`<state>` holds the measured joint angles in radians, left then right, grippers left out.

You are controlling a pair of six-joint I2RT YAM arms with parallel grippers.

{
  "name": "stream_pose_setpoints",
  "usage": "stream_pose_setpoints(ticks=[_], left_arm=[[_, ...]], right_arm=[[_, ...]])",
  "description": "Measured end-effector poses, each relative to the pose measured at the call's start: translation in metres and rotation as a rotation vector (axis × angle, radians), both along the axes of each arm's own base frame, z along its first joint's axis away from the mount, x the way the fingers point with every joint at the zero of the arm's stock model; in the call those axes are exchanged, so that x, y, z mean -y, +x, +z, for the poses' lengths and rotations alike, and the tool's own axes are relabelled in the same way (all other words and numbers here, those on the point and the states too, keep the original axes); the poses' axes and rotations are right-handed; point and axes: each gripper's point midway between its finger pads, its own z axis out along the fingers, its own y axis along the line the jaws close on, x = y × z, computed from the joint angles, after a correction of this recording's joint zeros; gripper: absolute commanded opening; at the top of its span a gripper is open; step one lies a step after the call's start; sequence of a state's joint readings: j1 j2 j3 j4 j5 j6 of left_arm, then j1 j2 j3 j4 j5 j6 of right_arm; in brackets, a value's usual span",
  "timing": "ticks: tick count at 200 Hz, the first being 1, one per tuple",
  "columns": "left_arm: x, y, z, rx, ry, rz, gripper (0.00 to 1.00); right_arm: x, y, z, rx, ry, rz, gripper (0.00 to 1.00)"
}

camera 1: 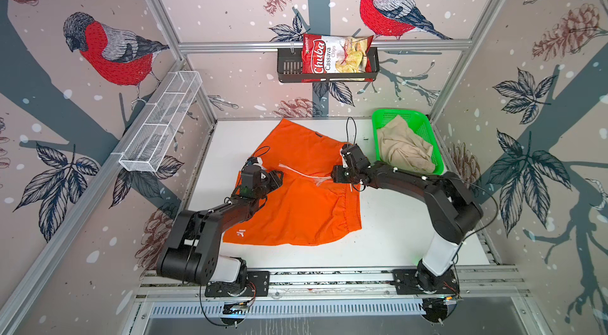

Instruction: Fold and stack the shorts

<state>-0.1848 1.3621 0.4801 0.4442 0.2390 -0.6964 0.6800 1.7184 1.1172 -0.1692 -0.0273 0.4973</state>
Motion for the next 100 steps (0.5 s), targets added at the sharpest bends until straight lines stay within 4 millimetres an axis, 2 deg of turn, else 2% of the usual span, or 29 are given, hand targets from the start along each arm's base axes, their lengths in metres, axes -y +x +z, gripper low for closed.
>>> stream_pose_setpoints(ticks=[20,35,49,70,84,100], left_arm=[[-0.001,-0.008,0.017,0.040,-0.007,-0.002,0.55],[-0.003,-0.017,0.019,0.043,-0.007,-0.001,0.56],[-0.004,-0.026,0.015,0.027,-0.007,0.000,0.56],[-0.007,-0.041,0.000,-0.012,0.001,0.002,0.56],[-0.009,-0.051,-0.013,-0.050,0.004,0.010,0.56],[-0.015,-0.059,-0.027,-0.091,0.005,0.039,0.56]], right_arm=[[-0.001,-0.015,0.038,0.073,0.056,0.020,0.57],[-0.005,-0.039,0.043,0.068,0.098,0.049,0.57],[-0.014,-0.064,0.034,0.034,0.129,0.089,0.56],[-0.032,-0.095,0.009,-0.049,0.143,0.146,0.56],[-0.044,-0.105,-0.009,-0.101,0.143,0.170,0.56],[-0.046,-0.107,-0.032,-0.155,0.120,0.157,0.56]])
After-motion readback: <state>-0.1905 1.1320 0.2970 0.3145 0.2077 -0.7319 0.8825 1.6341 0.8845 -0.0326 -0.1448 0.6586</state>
